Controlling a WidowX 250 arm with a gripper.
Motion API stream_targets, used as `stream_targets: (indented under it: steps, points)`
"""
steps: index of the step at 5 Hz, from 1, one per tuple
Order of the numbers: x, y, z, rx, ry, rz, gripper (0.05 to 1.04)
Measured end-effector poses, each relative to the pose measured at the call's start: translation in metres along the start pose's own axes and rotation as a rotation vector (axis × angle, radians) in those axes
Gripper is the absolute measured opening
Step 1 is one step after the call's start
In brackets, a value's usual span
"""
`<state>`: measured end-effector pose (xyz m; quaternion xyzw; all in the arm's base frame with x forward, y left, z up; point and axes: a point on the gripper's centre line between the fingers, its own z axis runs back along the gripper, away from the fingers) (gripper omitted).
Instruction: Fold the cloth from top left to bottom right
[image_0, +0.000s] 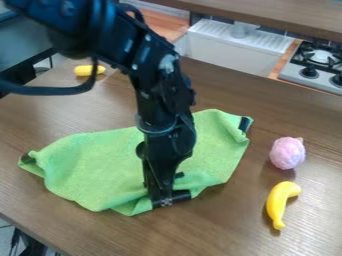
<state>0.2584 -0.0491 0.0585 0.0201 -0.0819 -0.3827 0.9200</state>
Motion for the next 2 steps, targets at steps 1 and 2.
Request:
stream_targets:
  steps: [1, 2]
  points:
    - [0.004, 0.010, 0.017, -0.117, -0.013, 0.024, 0.820]
    - [0.010, 0.024, 0.044, -0.222, -0.025, 0.029, 0.999]
